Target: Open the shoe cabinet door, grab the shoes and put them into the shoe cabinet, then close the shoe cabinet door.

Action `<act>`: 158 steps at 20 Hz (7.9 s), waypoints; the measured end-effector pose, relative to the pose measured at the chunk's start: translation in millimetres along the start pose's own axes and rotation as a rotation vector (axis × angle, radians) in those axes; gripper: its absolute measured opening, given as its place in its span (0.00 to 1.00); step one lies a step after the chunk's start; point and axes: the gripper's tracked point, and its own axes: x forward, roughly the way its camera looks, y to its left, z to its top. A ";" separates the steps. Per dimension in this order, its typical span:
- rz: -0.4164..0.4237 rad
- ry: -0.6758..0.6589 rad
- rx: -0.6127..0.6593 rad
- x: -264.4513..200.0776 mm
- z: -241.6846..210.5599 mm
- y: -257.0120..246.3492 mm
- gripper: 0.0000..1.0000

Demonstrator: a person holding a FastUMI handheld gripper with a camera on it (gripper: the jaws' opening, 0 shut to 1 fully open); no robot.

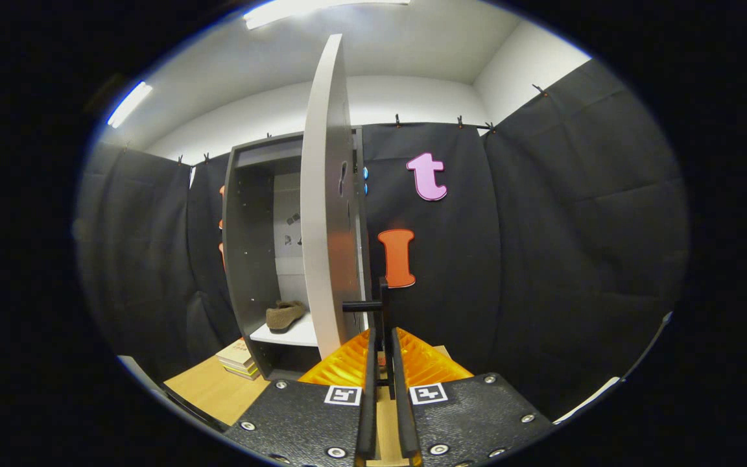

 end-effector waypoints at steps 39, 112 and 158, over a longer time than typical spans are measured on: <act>0.025 0.253 0.000 39.7 -269.1 190.2 0.87; 0.040 0.443 -0.128 466.4 -187.4 209.6 0.03; -0.010 0.358 -0.132 113.8 -127.9 176.8 0.96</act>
